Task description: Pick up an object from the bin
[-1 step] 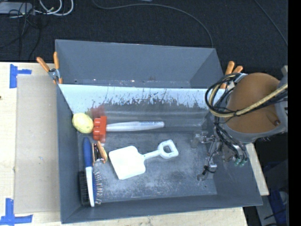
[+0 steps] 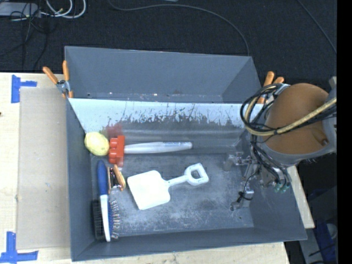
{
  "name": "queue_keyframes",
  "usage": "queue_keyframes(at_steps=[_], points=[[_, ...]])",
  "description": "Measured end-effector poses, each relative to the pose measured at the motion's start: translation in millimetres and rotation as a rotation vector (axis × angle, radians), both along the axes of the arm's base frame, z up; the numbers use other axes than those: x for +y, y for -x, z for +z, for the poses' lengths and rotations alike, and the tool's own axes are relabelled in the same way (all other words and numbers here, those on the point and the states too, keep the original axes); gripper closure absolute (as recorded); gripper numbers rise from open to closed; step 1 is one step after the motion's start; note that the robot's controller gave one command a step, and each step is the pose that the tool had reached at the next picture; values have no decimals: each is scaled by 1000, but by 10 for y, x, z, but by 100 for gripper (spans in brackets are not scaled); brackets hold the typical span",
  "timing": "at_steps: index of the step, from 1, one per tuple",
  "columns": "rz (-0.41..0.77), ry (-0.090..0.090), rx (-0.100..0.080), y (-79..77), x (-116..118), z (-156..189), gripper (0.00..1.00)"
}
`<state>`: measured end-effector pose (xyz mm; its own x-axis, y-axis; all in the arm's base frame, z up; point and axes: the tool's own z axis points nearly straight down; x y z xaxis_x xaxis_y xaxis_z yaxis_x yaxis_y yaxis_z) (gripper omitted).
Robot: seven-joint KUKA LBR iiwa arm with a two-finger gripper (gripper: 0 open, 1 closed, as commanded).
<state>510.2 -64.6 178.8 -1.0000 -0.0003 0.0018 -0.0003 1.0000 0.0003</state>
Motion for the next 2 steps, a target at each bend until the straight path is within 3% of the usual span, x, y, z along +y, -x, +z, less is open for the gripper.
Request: queue_keyframes(at_steps=[1, 2], points=[[115, -1, 2, -343, 468, -636, 0], [241, -1, 4, -654, 658, -548, 0]])
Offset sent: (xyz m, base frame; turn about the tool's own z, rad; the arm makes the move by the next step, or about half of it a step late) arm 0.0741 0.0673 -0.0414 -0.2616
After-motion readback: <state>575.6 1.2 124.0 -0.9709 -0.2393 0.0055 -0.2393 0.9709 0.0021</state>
